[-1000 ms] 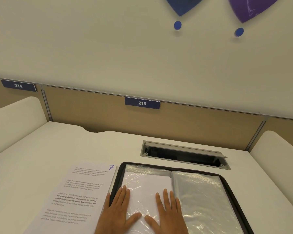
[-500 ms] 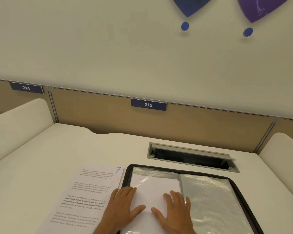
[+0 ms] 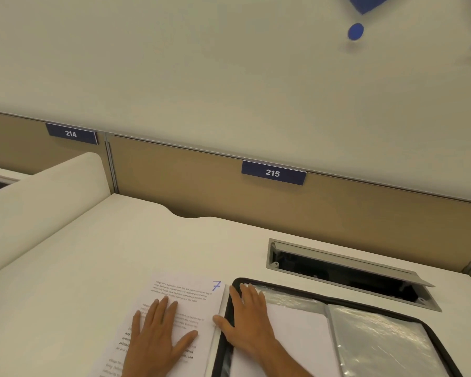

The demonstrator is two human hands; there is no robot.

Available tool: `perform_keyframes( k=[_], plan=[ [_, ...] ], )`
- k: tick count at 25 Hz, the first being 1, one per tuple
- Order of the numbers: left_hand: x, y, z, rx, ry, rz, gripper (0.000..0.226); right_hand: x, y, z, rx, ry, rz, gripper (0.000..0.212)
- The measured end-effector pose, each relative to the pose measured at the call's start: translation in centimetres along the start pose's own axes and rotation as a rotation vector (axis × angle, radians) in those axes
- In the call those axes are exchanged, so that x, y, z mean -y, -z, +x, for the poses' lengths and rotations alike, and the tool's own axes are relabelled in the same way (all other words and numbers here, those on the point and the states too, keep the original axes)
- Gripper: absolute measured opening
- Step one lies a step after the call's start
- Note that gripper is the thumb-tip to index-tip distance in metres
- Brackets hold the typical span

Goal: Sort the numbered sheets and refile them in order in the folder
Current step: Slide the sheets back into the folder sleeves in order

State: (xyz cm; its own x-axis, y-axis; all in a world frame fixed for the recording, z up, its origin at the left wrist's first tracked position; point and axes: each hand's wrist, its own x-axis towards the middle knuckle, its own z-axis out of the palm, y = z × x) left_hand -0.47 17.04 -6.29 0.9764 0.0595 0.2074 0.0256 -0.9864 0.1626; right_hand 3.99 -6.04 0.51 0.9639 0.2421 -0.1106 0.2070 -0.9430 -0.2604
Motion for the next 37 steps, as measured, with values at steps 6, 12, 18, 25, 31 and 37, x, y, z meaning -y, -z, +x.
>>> perform_keyframes(
  k=[6, 12, 18, 25, 31, 37],
  plan=[
    [0.6, -1.0, 0.3, -0.035, -0.014, -0.007, 0.090, 1.3, -2.0, 3.5, 0.066, -0.023, -0.091, 0.125],
    [0.7, -1.6, 0.3, -0.108, -0.013, -0.022, 0.089, 1.6, -2.0, 3.8, 0.101, -0.035, -0.104, 0.119],
    [0.6, -1.3, 0.2, -0.108, -0.016, -0.004, 0.088, 1.9, -1.9, 3.9, 0.116, -0.034, -0.088, 0.117],
    [0.7, -1.4, 0.2, -0.102, -0.014, 0.011, 0.087, 2.5, -1.0, 3.5, 0.149, -0.039, 0.016, 0.106],
    [0.8, -1.3, 0.1, -0.103, -0.013, 0.020, 0.088, 1.9, -0.8, 4.5, 0.095, -0.076, -0.112, 0.128],
    [0.7, -1.2, 0.1, -0.073, -0.024, 0.002, 0.087, 1.9, -1.1, 4.6, 0.100, -0.067, -0.109, 0.125]
  ],
)
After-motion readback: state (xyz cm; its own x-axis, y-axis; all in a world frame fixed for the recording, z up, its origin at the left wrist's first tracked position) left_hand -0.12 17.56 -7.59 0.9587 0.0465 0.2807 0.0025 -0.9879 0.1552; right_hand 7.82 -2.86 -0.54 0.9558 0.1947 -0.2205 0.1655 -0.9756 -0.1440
